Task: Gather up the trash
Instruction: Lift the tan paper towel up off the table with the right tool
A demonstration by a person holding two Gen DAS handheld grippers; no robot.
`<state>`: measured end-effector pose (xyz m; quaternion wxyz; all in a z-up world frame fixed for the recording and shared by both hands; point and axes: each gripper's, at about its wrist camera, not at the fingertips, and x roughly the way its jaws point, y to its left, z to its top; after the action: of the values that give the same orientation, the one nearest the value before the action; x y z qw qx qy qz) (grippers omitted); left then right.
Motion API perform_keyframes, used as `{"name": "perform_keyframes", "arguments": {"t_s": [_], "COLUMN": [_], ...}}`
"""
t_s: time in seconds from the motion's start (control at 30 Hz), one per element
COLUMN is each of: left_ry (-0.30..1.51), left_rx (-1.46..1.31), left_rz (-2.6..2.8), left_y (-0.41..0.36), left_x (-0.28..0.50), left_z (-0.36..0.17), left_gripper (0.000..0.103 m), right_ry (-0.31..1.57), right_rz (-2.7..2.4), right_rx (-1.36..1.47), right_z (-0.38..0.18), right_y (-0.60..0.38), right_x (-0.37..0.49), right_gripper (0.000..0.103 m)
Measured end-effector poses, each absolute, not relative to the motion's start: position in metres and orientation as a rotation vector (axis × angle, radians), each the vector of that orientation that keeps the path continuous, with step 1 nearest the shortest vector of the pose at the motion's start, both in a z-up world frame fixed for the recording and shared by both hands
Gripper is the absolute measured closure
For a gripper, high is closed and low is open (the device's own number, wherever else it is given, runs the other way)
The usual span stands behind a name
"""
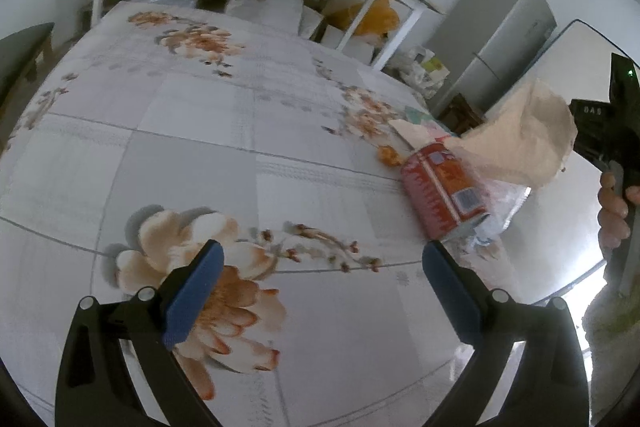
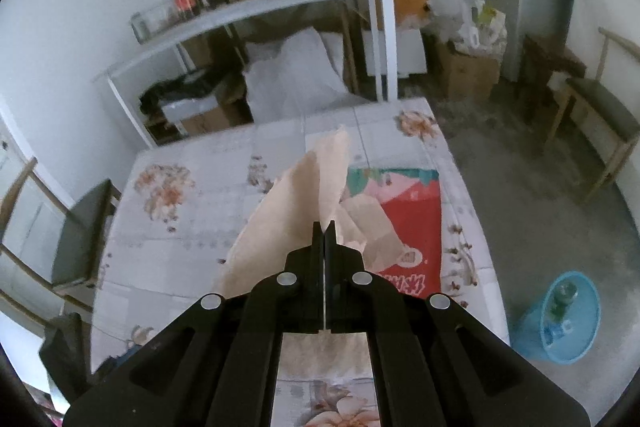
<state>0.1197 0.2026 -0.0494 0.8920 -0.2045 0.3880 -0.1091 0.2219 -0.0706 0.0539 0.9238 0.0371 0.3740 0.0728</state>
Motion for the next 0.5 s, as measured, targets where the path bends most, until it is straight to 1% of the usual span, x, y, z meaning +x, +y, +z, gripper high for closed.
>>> {"name": "perform_keyframes", "arguments": {"t_s": [0.27, 0.5], "left_ry": [0.748, 0.7], "left_rx": [-0.409, -0.427], "left_rz": [-0.29, -0.302], "left_y": [0.182, 0.179], "left_x": [0.114, 0.109], "left_z": [-0.034, -0.021], "left_gripper": [0.006, 0.006], "right_ry": [0.682, 0.511], "right_rz": [0.233, 0.401], "right_rx": [0.143, 0.12], "right_z": [0.07, 0.131], "right_y": [-0.088, -0.07], "right_x": [0.205, 0.165], "right_gripper": [0.103, 0.103]}}
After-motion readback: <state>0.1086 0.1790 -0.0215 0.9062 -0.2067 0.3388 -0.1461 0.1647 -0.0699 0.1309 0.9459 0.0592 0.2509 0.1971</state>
